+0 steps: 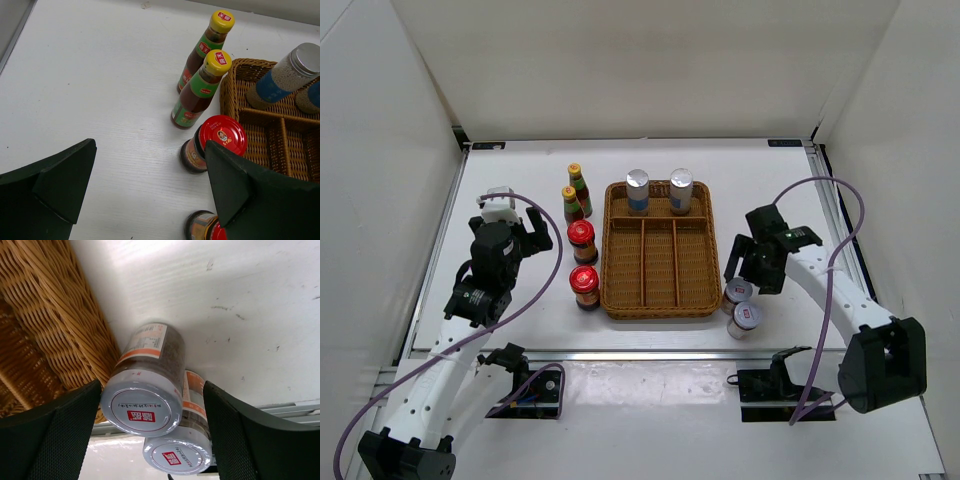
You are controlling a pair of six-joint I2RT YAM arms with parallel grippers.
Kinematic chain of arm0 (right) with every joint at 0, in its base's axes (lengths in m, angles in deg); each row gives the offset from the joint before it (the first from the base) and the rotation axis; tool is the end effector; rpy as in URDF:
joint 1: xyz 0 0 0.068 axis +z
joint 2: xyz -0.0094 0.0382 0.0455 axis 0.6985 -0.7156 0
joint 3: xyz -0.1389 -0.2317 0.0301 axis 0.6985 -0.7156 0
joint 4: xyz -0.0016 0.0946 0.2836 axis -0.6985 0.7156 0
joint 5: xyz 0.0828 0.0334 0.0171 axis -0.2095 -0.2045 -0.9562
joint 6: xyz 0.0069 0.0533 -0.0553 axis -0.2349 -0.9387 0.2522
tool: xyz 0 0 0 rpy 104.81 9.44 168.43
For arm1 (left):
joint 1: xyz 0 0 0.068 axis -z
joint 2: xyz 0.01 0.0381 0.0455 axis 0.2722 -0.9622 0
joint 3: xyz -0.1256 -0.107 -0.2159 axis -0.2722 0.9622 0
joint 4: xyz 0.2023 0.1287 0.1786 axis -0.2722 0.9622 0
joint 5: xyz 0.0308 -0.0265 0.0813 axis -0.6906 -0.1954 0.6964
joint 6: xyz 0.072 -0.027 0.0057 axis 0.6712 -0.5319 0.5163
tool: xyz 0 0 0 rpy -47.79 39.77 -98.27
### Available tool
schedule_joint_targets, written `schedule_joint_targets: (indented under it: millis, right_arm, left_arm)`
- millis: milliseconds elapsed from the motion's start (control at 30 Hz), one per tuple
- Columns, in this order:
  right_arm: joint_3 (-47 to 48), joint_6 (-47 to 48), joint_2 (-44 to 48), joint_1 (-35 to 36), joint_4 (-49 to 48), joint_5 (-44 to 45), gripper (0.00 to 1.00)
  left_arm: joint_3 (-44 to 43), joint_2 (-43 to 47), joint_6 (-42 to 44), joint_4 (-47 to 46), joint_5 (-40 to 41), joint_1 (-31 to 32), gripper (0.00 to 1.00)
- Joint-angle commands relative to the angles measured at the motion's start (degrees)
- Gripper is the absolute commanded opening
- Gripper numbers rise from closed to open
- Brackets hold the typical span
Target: Organize the condiment bottles
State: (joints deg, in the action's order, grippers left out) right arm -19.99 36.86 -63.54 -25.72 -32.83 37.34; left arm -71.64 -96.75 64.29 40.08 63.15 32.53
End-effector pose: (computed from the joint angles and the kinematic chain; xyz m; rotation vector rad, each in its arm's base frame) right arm 0.2606 0.0794 0.1995 0.4122 2.7088 0.0951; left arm 0.2316 -0.0471 0.3071 -0.1627 1.8818 -0.0349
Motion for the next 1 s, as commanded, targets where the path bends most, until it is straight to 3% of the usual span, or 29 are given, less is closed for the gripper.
schedule_joint_targets:
  millis: [0,233,467,667,967]
  right_arm:
    - [-1.66,-1.75,0.85,1.88,-0.34,-0.77,0.86]
    - [-3.52,-3.51,0.15,3.03,-0.87,-0.16,0.82]
    - [-2.64,-3.51,1.46,3.03,-0.17,2.49,0.51]
    - [1.92,-2.99,1.99,3.03,1.06,5.83,0.38]
    - [16.59,1.05,-2.84,3.03,1.24,9.61,0.07]
  left_arm:
    - [-1.99,0.41,-0.12,0.91,0.09,0.32,1.00]
    - [-1.99,0.93,-0.12,0.91,0.09,0.32,1.00]
    - [-1.47,0.93,-0.12,0.91,0.09,0.32,1.00]
    - [-1.47,0.93,-0.12,0.91,0.09,0.32,1.00]
    - [-1.47,0.93,-0.12,0.91,0.09,0.32,1.00]
